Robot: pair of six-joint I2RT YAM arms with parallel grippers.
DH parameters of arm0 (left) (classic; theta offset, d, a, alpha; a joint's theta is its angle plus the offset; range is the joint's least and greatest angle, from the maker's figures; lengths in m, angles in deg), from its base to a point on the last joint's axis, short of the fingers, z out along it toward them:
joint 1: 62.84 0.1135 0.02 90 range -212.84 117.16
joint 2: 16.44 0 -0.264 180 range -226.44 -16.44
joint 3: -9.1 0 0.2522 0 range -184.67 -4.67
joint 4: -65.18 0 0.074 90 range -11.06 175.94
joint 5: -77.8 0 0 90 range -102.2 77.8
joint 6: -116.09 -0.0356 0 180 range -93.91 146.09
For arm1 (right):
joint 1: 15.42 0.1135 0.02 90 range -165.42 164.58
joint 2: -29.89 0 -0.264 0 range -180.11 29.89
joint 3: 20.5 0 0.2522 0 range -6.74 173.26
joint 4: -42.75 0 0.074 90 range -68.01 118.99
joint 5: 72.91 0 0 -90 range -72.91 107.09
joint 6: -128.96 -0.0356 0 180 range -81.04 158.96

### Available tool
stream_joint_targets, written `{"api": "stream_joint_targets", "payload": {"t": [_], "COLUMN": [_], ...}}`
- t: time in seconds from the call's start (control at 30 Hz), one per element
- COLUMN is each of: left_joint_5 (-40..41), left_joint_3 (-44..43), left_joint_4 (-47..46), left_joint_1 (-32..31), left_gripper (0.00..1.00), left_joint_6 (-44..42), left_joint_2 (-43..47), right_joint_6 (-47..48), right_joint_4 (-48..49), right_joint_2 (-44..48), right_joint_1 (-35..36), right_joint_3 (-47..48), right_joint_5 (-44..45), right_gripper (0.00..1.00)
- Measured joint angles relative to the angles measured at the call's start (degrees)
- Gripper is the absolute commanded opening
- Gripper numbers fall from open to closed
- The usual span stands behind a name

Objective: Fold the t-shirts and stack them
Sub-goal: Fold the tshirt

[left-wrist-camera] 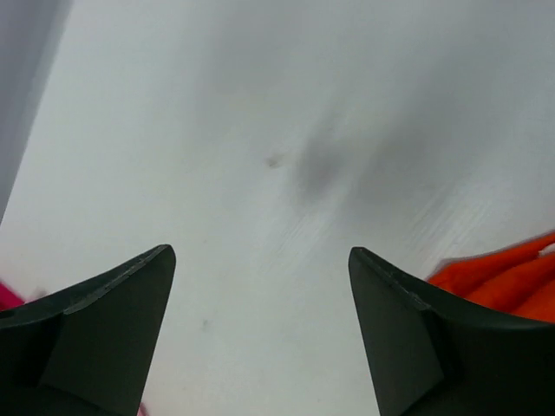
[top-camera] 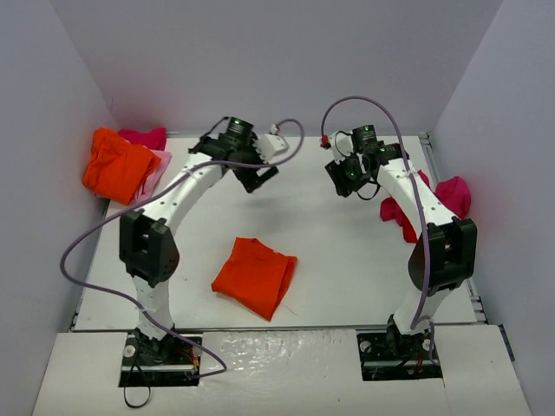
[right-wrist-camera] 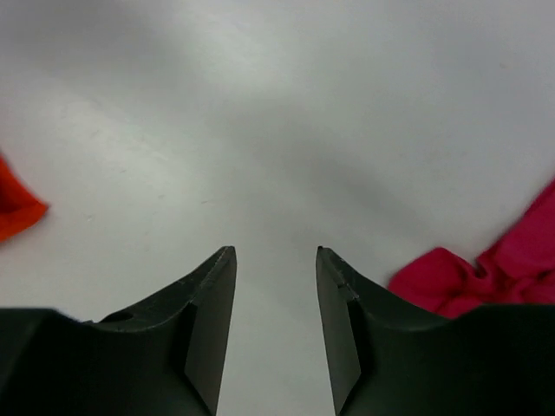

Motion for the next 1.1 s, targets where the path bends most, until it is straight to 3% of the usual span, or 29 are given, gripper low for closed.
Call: {"api": "stream_joint_targets", "payload": {"t": [0.17,0.33,0.53,0.83,1.1], "left_joint_5": [1.2,1.6,1.4,2.0,6.6], "left_joint_3": [7.0,18.1,26.1,30.2,35.6], "left_joint_4": [-2.1,-3.0,-3.9,-6.0,-9.4], "left_joint_1": [10.4,12.9,15.1,20.5,23.5], "left_gripper": [0.81,0.81,0.81,0.8,0.69], "left_joint_6": [1.9,2.4,3.5,5.3,9.2], "left_joint_2": [9.5,17.1,20.8,30.3,36.1], "right_joint_6": [6.7,10.6,11.2,10.5,10.0], "right_joint_4": [-12.9,-18.6,-19.9,-20.5,-20.5], "right_joint_2": [-1.6,-8.1,-15.9,-16.3,-15.8], "right_joint_1": [4.9,18.0,28.4,34.0,37.6], "right_joint_3": [2.4,-0.3,-0.6,4.4,4.5], "right_joint_5": [-9.8,-12.5,-14.0,-13.9,-13.1], "right_gripper": [0.19,0.01,0.0,0.0,0.0]}}
